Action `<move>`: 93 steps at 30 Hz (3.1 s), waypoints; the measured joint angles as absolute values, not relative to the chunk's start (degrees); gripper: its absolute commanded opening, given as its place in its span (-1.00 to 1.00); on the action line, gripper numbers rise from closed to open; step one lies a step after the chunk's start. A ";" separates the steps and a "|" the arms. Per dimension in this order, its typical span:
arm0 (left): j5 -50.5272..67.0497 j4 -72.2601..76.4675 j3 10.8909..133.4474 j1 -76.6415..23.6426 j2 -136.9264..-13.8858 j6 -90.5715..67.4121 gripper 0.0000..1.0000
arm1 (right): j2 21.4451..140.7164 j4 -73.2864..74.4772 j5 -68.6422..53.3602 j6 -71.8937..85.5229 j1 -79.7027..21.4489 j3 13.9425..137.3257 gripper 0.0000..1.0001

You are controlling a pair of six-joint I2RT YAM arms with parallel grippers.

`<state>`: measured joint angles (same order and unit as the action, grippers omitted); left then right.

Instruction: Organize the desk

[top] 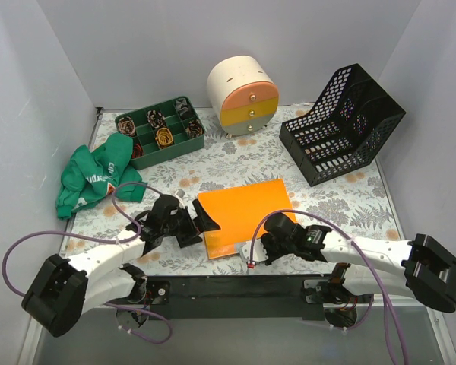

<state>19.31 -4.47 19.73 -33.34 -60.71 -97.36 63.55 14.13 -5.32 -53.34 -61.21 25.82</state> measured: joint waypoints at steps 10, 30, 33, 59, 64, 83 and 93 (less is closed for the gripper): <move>12.36 -8.23 22.04 -33.34 -42.96 -96.38 0.96 | 58.13 17.19 -5.10 -53.67 -60.75 26.87 -0.97; 11.99 -5.69 11.11 -33.34 -40.91 -113.38 0.97 | 55.37 26.13 -18.94 -52.38 -50.57 36.58 -0.97; 12.84 -2.22 11.14 -33.34 -44.71 -113.91 0.86 | 55.37 26.33 -20.14 -52.14 -50.39 37.17 -0.97; 23.07 -15.64 52.18 -33.19 -62.22 -53.12 -1.00 | 63.99 32.64 -37.54 -44.88 -32.62 61.91 0.96; 23.22 -25.15 58.98 -33.19 -64.88 -40.51 -1.00 | 73.43 37.32 -44.25 -45.91 -19.88 77.25 0.91; 31.35 -33.04 68.64 -33.19 -64.99 -25.28 -1.00 | 84.51 50.98 -59.35 -54.26 -23.53 83.24 -0.28; 33.52 -30.33 67.85 -33.50 -64.51 -25.36 0.54 | 82.65 51.35 -61.34 -54.24 -24.29 80.23 -0.97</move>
